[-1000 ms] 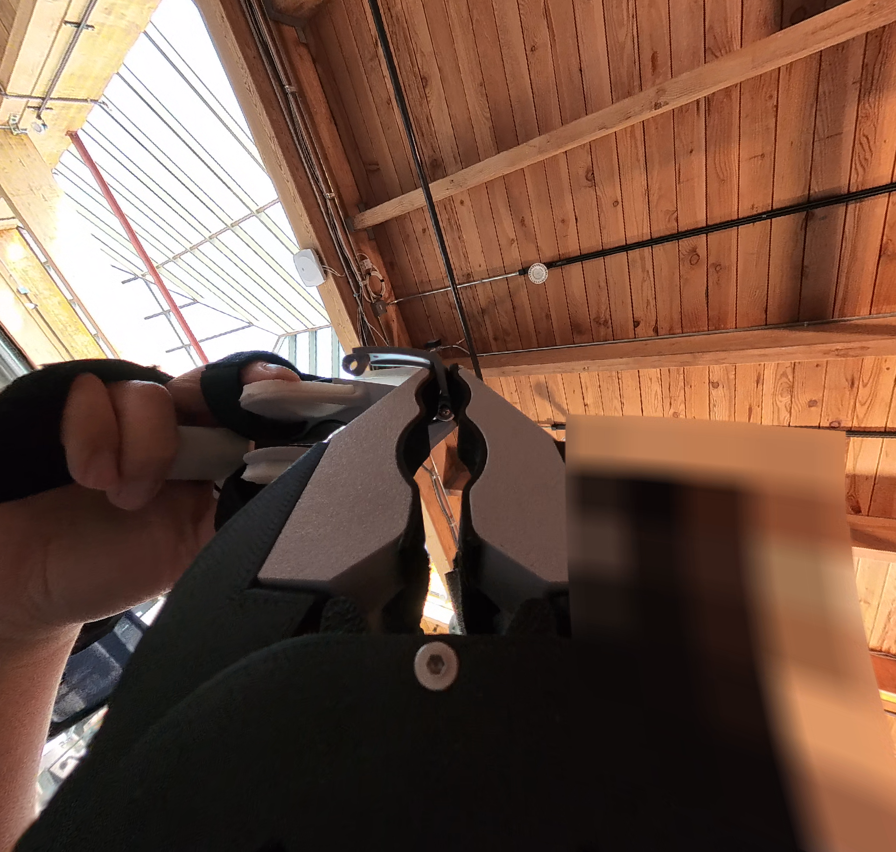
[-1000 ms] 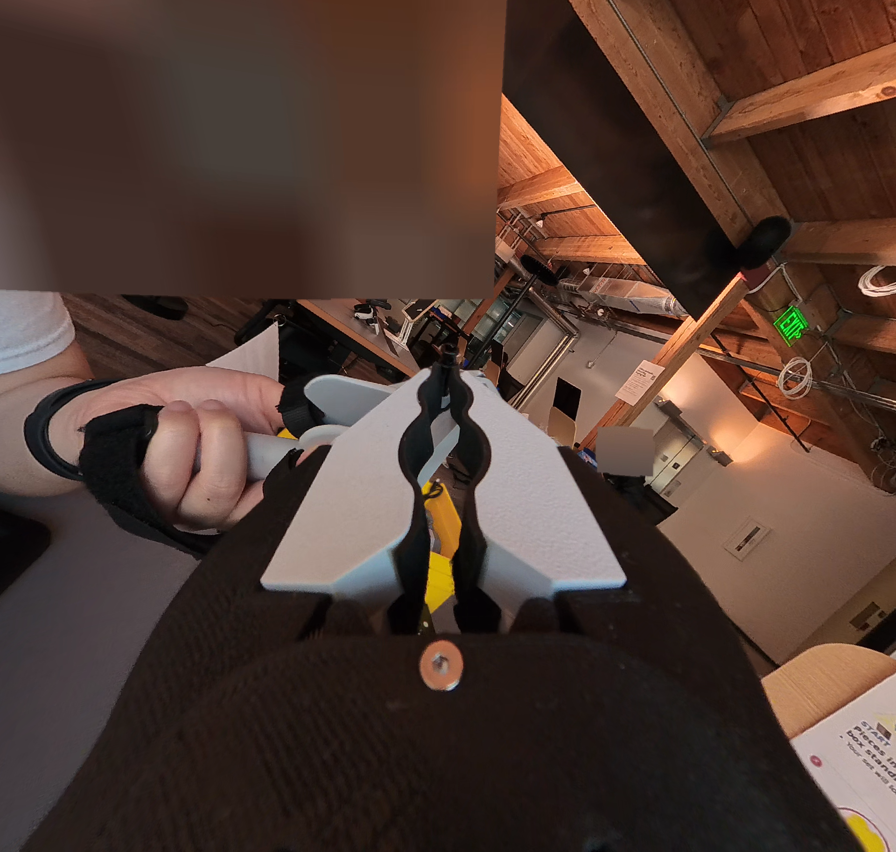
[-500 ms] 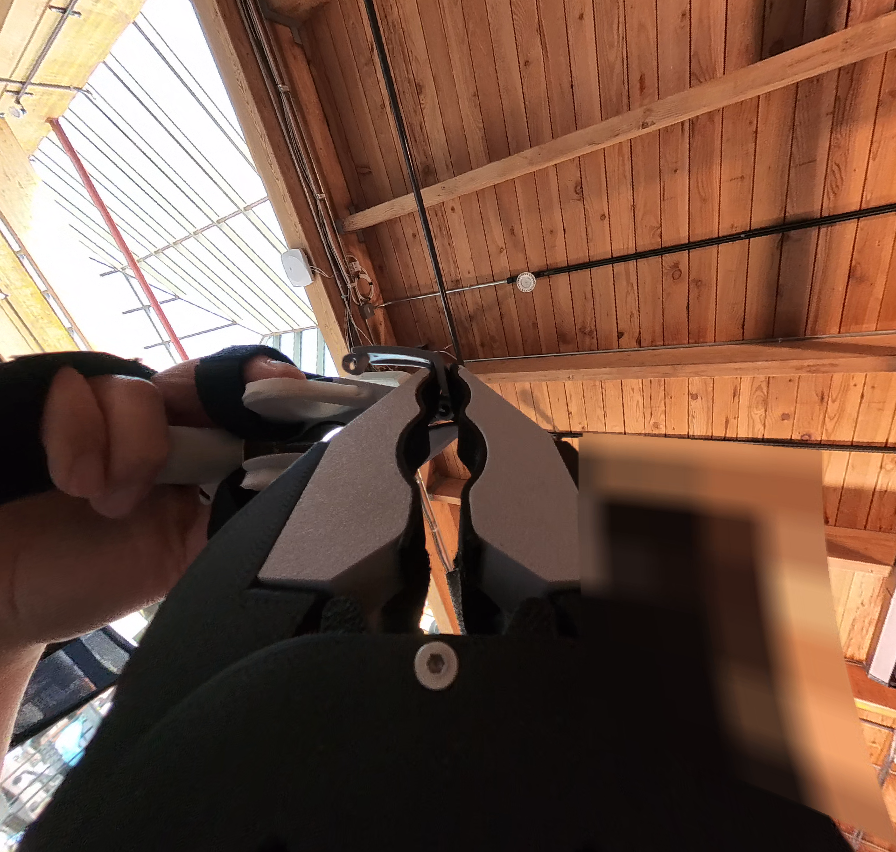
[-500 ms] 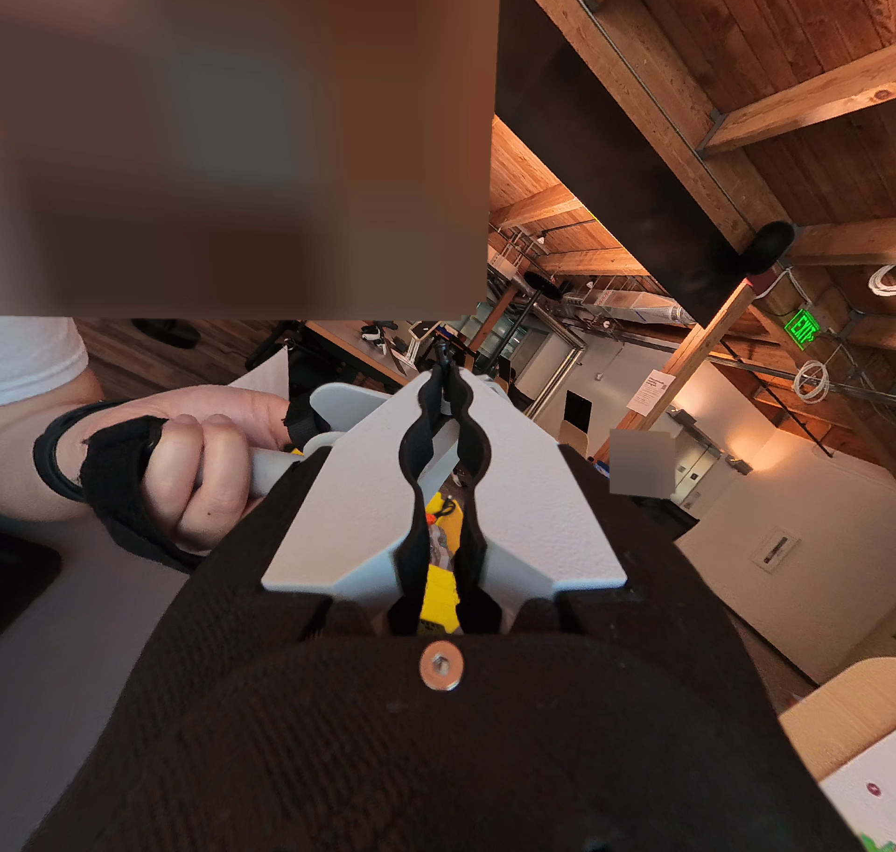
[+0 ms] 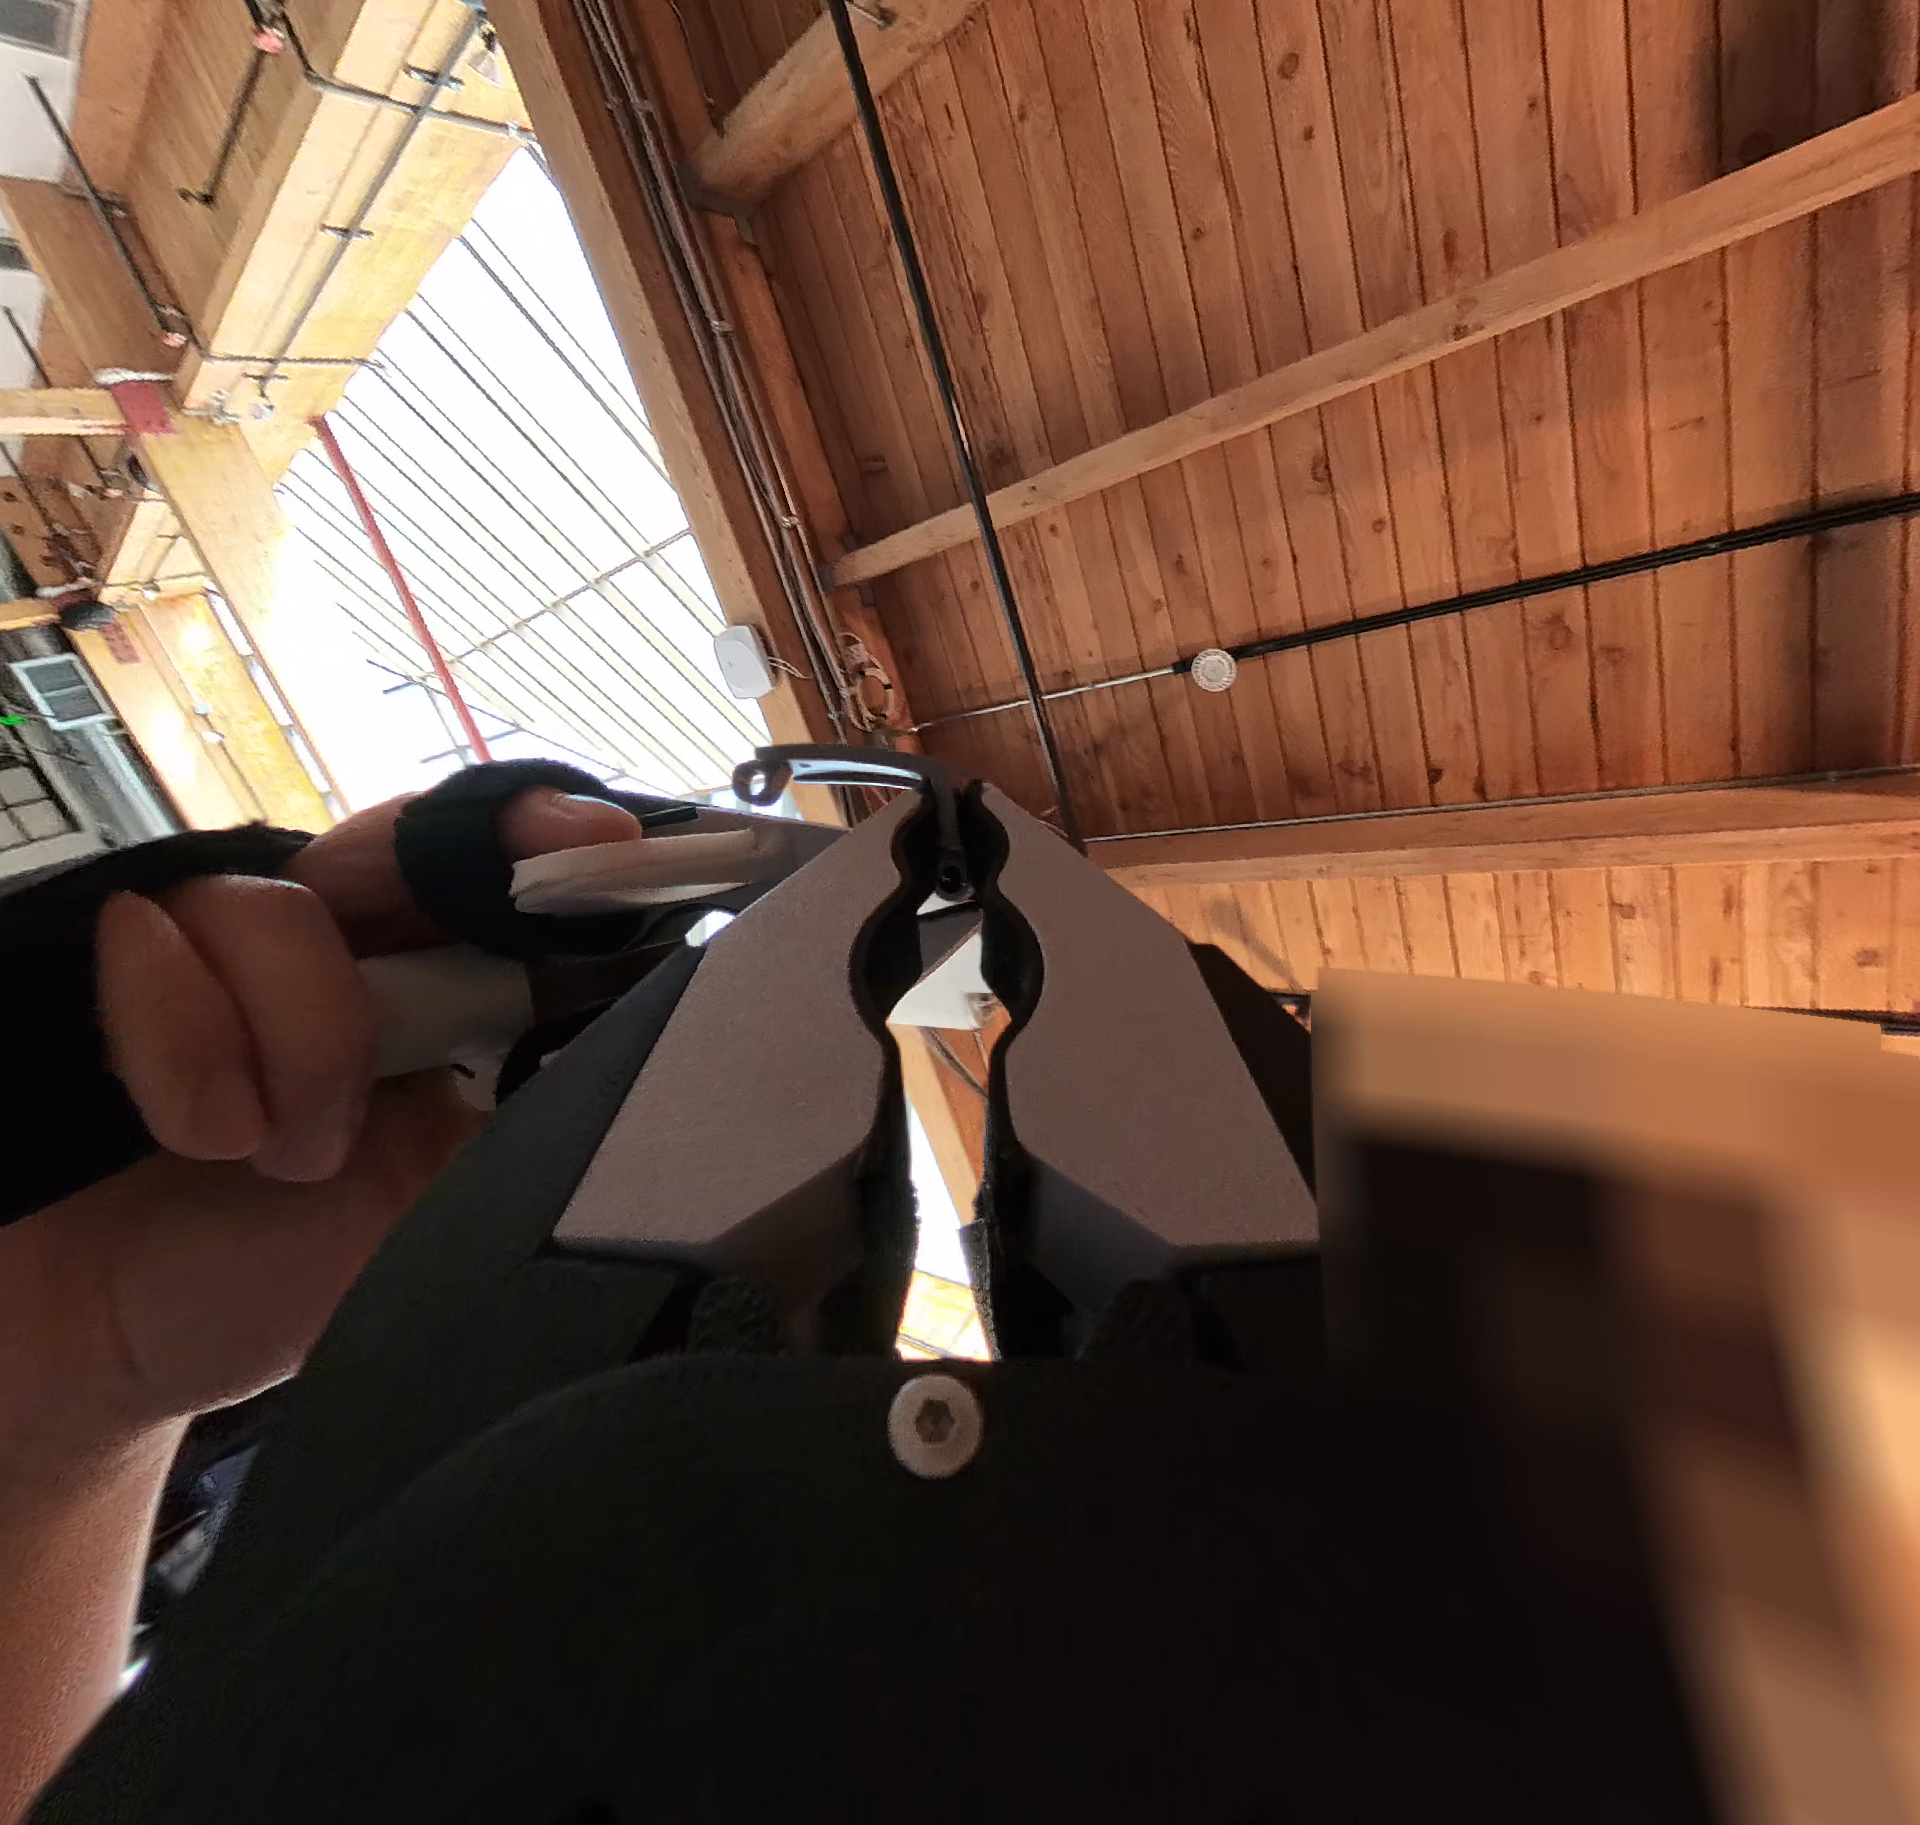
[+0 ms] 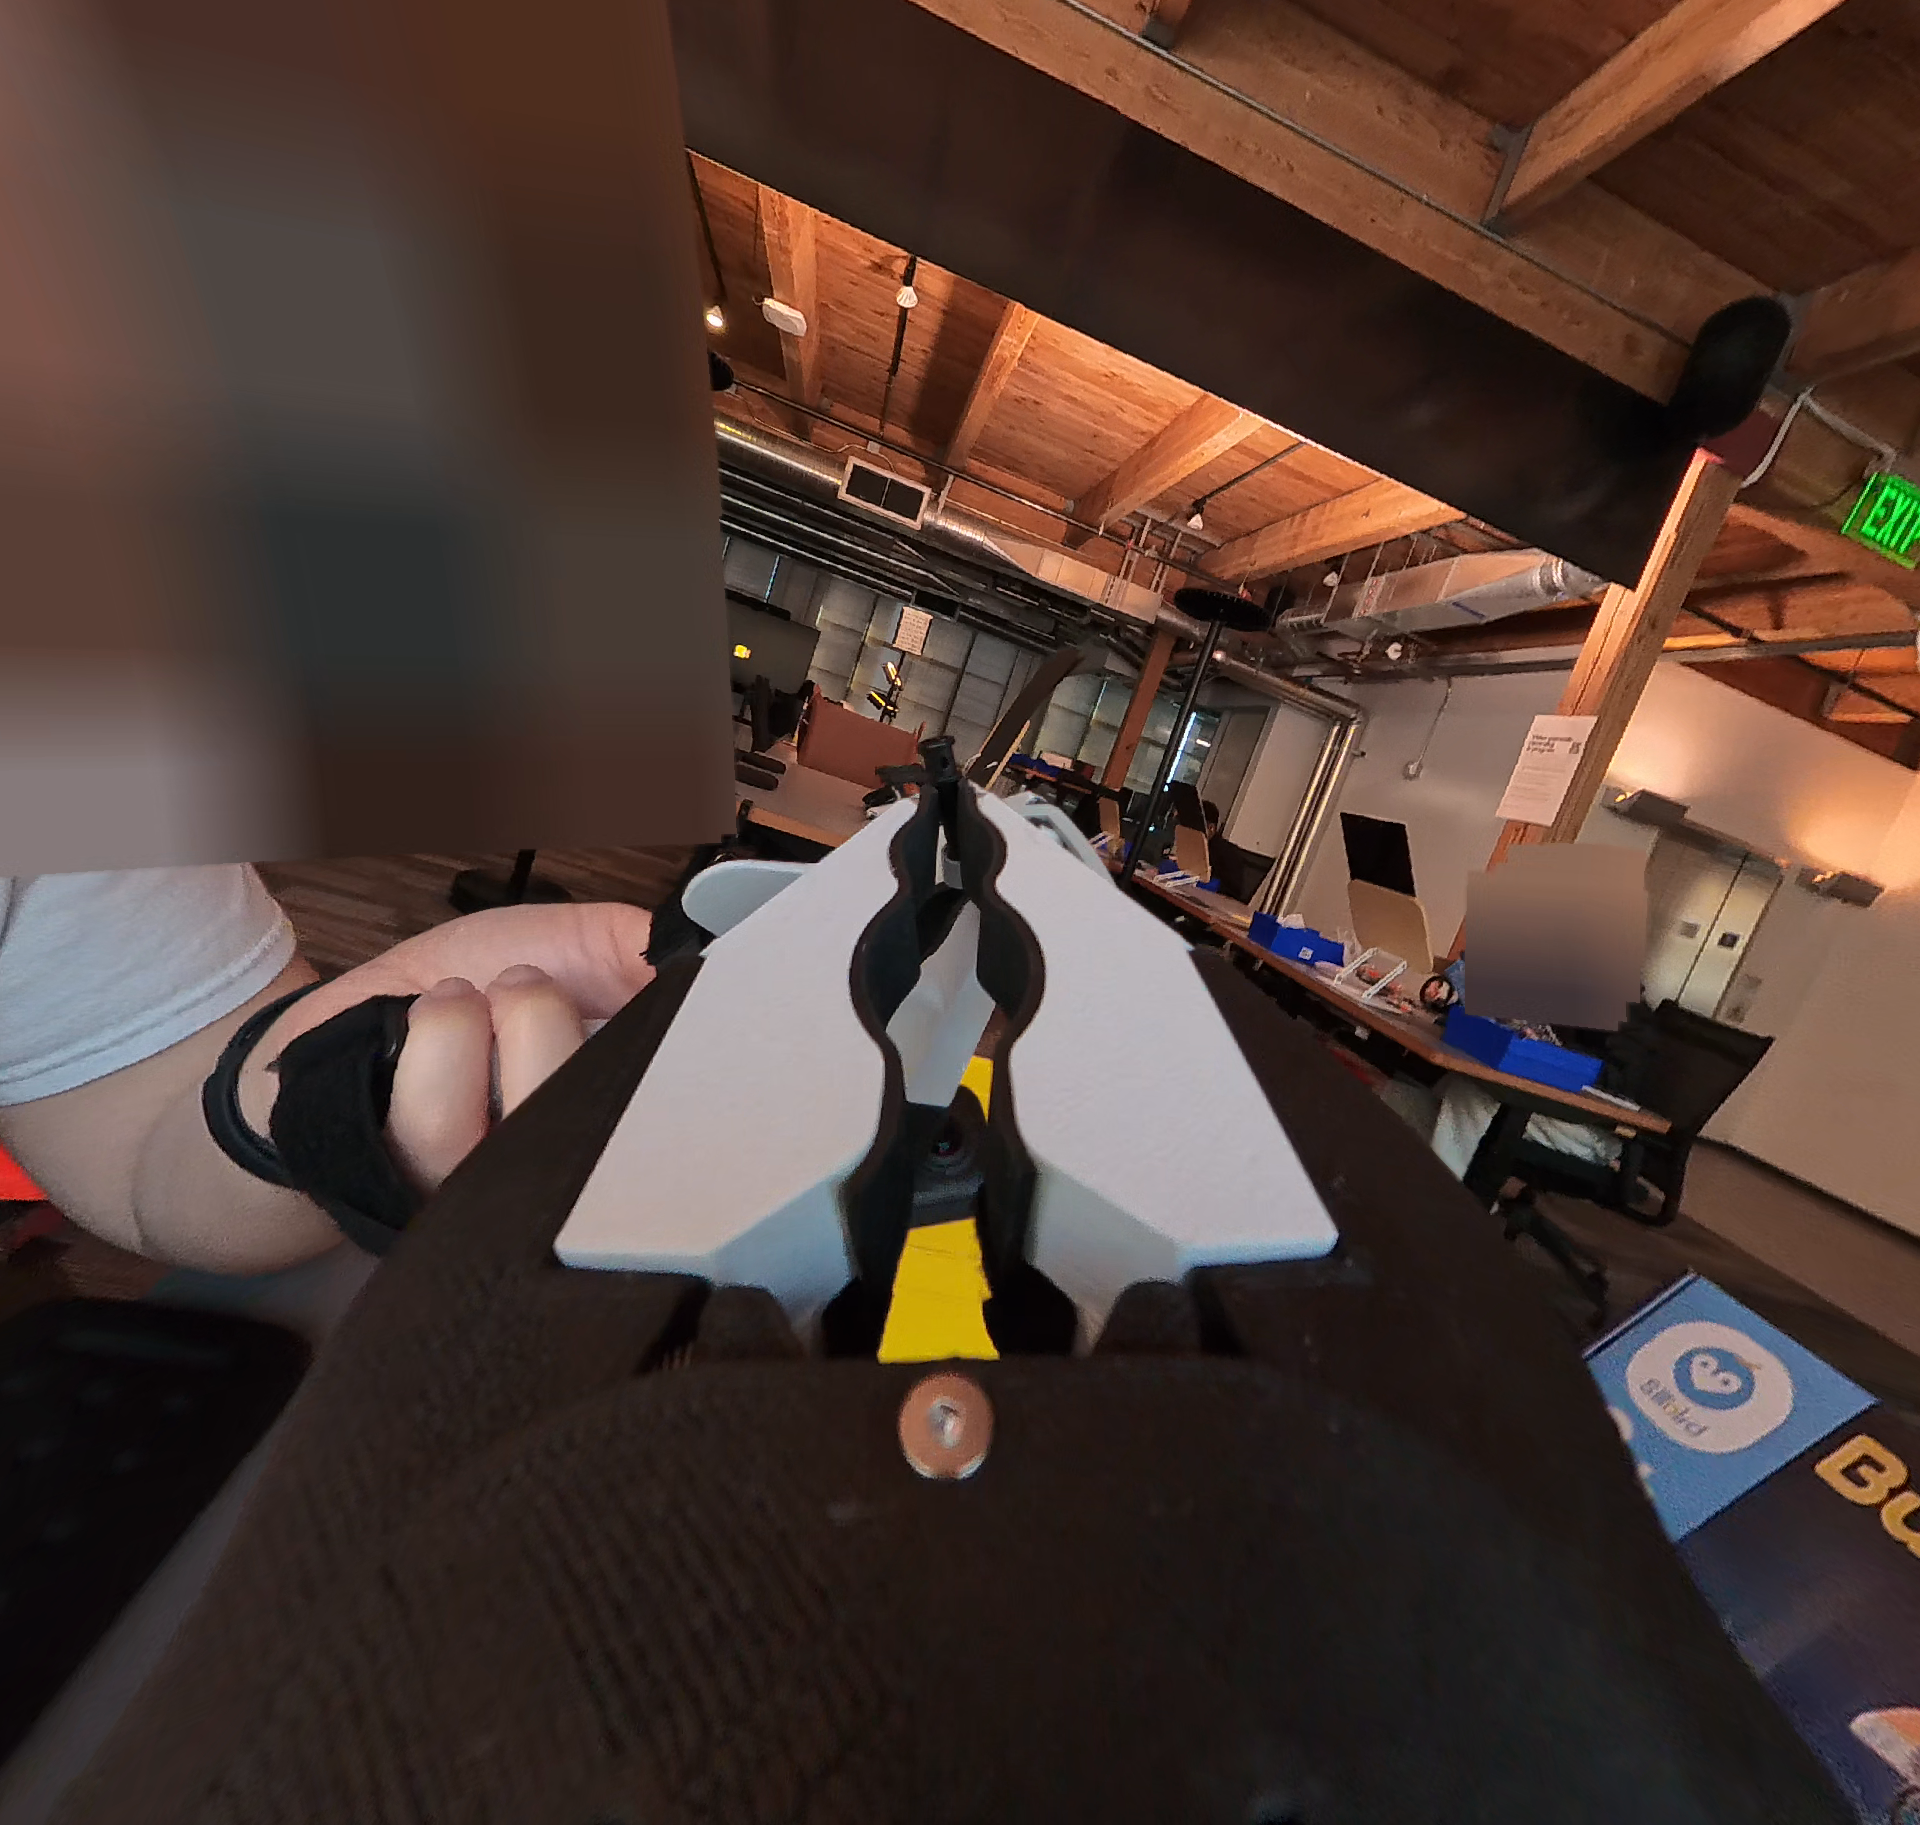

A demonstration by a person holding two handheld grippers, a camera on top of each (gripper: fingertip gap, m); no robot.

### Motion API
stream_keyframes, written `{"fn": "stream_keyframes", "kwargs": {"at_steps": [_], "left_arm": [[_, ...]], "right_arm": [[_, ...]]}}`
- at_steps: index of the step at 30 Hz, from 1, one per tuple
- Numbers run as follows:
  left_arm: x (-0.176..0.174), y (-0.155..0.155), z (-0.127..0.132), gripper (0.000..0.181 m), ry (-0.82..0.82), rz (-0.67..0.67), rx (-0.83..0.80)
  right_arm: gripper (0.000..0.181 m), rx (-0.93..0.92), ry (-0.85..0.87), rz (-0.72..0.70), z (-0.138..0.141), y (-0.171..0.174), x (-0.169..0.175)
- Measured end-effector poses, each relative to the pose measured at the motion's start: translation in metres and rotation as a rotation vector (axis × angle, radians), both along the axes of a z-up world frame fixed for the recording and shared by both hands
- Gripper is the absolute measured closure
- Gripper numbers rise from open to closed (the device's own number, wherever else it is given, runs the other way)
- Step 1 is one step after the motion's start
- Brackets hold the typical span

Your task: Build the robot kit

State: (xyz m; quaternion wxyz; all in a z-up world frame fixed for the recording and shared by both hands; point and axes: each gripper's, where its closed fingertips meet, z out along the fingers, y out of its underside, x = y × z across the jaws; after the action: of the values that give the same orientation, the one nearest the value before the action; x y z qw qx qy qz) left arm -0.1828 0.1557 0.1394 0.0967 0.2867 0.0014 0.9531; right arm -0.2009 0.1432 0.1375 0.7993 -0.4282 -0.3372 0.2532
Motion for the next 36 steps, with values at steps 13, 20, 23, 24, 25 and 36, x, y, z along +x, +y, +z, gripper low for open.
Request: {"fn": "stream_keyframes", "kwargs": {"at_steps": [13, 20, 23, 24, 25, 36], "left_arm": [[0.016, 0.021, -0.025, 0.179, 0.139, 0.079, 0.02], [0.019, 0.025, -0.028, 0.179, 0.127, 0.076, 0.01], [0.02, 0.029, -0.03, 0.18, 0.126, 0.074, -0.011], [0.021, 0.031, -0.032, 0.179, 0.132, 0.075, -0.012], [0.021, 0.032, -0.033, 0.18, 0.134, 0.075, -0.014], [0.013, 0.03, -0.022, 0.18, -0.052, -0.083, -0.214]], "right_arm": [[0.179, -0.199, 0.031, 0.016, -0.019, 0.024, 0.02], [0.18, -0.247, 0.106, 0.09, -0.018, 0.026, 0.021], [0.18, -0.281, 0.13, 0.125, -0.023, 0.03, 0.019], [0.18, -0.28, 0.14, 0.132, -0.023, 0.03, 0.018], [0.18, -0.278, 0.143, 0.141, -0.023, 0.03, 0.017], [0.179, -0.158, 0.206, 0.116, -0.018, 0.028, 0.014]]}}
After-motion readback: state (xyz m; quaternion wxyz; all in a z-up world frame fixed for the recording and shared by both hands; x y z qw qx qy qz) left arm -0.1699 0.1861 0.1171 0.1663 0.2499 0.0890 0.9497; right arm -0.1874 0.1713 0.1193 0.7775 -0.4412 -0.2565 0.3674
